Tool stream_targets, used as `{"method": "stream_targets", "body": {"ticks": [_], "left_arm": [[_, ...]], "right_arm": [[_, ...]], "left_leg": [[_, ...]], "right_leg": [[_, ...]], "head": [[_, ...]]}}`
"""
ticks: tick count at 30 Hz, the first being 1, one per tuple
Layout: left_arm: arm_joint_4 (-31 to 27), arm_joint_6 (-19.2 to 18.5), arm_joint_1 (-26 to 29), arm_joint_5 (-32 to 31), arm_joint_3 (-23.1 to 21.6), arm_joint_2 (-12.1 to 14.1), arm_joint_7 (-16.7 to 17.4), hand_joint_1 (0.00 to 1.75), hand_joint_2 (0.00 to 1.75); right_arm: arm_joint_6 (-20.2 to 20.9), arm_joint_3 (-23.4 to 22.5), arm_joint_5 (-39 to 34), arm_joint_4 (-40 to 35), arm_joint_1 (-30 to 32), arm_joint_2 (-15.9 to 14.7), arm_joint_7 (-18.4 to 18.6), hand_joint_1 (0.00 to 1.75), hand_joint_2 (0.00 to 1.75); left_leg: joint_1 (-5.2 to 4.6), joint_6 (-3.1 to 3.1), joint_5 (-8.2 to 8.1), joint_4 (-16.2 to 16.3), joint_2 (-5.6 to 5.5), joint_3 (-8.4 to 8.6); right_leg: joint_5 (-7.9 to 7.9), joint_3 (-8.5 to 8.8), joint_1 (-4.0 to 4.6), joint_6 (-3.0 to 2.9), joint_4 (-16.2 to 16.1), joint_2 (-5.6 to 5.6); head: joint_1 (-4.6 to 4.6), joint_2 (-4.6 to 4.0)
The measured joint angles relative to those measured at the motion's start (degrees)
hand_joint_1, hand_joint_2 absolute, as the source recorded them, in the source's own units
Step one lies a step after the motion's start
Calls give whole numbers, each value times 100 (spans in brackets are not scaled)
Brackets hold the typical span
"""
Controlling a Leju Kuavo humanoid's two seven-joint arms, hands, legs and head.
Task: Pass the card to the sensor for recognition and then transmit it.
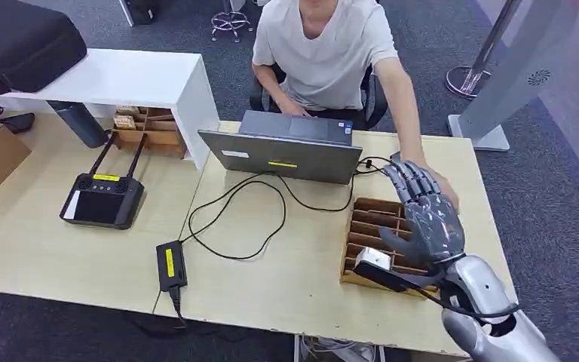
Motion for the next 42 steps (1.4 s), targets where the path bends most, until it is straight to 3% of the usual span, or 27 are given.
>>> {"method": "stream_targets", "body": {"ticks": [23,42], "left_arm": [[11,-13,-178,-48,-83,-33,275,0,175],[33,-2,-115,-105,-83,-33,291,0,175]], "right_arm": [[-295,-159,466,1871,-464,140,324,0,175],[-398,-433,542,2208,-505,107,330,0,175]], "left_leg": [[-1,0,0,1,-1,0],[-1,0,0,2,0,2]], "right_leg": [[0,0,0,0,-1,-1],[1,0,0,0,-1,0]], "head": [[-2,0],[0,2]]}}
